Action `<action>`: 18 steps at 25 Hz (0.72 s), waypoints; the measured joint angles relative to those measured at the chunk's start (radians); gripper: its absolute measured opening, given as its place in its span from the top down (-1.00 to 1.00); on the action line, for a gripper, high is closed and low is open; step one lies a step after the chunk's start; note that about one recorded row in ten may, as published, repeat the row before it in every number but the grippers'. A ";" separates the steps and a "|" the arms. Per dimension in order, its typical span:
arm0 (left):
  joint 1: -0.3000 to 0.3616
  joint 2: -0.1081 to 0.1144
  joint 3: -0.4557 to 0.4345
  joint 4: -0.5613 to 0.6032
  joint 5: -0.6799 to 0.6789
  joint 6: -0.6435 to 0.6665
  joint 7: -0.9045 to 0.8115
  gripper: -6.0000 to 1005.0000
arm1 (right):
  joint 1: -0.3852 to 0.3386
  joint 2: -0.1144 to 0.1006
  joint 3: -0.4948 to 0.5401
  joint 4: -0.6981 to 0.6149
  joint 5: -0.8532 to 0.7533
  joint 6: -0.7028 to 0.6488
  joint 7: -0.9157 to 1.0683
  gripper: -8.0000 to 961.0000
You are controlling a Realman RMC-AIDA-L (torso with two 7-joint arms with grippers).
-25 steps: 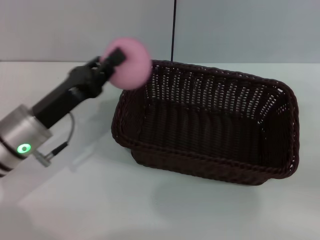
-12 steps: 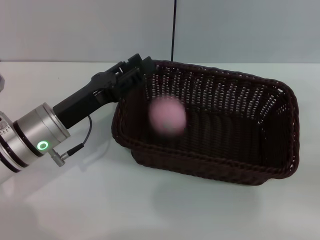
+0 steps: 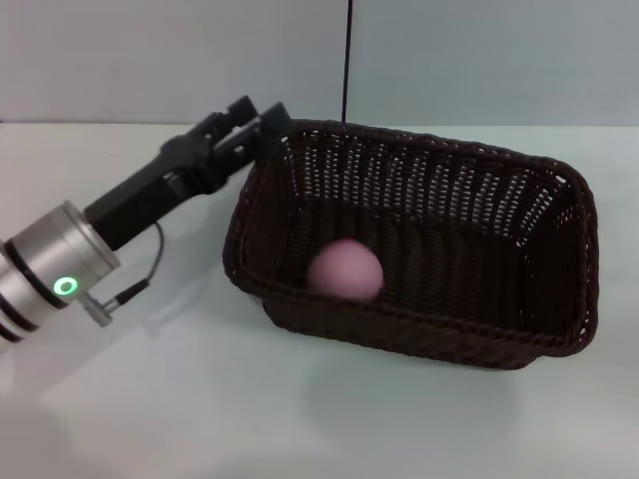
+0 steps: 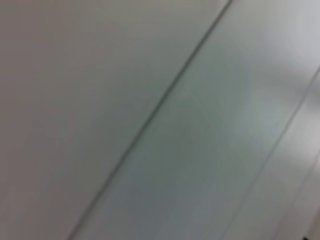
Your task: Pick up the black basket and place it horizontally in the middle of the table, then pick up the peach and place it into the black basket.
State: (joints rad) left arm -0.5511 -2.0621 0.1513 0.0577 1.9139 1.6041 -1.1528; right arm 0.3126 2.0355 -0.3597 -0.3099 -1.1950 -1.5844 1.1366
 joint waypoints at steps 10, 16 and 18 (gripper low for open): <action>0.132 0.002 -0.291 0.033 -0.005 0.119 0.179 -0.69 | -0.019 0.000 0.055 -0.001 0.007 0.001 0.000 -0.06; 0.271 -0.001 -0.663 -0.058 -0.005 0.181 0.447 -0.68 | -0.036 0.003 0.136 0.000 0.008 0.019 0.000 -0.06; 0.282 -0.001 -0.700 -0.067 -0.005 0.185 0.468 -0.68 | -0.038 0.004 0.148 0.000 0.008 0.024 0.000 -0.06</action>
State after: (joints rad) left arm -0.2692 -2.0632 -0.5488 -0.0093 1.9085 1.7892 -0.6847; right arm 0.2750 2.0396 -0.2119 -0.3098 -1.1872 -1.5607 1.1366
